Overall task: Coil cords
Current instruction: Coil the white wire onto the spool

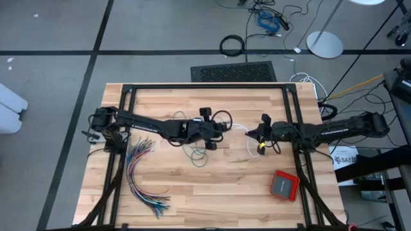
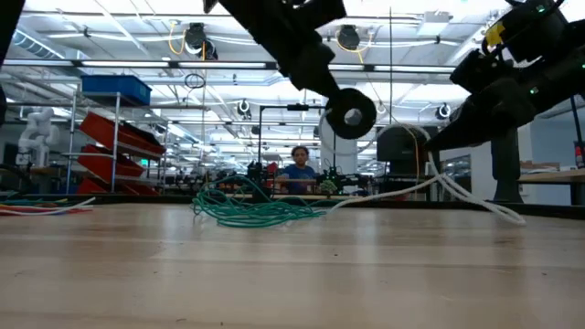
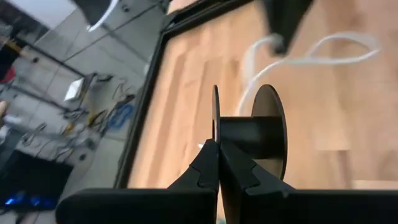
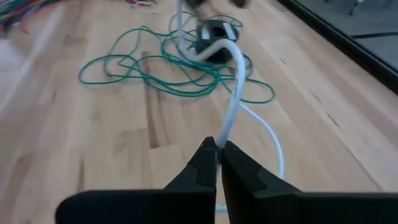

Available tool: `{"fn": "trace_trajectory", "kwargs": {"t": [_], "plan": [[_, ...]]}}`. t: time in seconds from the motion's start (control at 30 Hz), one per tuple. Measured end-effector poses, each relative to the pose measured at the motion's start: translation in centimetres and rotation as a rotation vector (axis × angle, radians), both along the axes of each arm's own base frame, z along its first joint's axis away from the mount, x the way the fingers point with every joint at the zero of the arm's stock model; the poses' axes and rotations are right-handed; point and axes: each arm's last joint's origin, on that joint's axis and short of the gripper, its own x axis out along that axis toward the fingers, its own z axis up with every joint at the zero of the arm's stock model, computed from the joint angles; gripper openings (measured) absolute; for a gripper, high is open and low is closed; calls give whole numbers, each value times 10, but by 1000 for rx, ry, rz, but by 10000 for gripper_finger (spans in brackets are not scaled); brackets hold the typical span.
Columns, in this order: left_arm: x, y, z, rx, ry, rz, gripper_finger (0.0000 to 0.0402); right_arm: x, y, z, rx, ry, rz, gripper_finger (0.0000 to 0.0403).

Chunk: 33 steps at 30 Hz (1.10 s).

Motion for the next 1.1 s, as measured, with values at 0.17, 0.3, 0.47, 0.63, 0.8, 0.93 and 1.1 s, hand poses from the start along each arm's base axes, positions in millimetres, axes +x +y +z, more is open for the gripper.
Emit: {"fn": "trace_trajectory", "kwargs": {"t": [0.17, 0.3, 0.47, 0.63, 0.8, 0.93, 1.1], "plan": [[1, 14, -13, -53, 34, 4, 0, -2, 5, 7, -8, -50, 20, 0], [8, 16, -24, -131, 25, -49, 0, -3, 4, 13, -22, -39, -2, 0], [13, 14, -24, -149, -26, -82, 0, -7, 3, 8, -11, 66, -49, 0], [15, 11, -21, -193, -57, -153, 0, -14, -1, 8, -35, 206, -187, 0], [15, 9, -21, -244, -48, -226, 0, -17, -3, 21, -72, 227, -283, 0], [14, 9, -24, -250, -19, -226, 0, -17, -3, 32, -83, 178, -280, 0], [9, 11, -30, -232, 62, -179, 0, -21, -1, 39, -87, 133, -251, 0]]}}
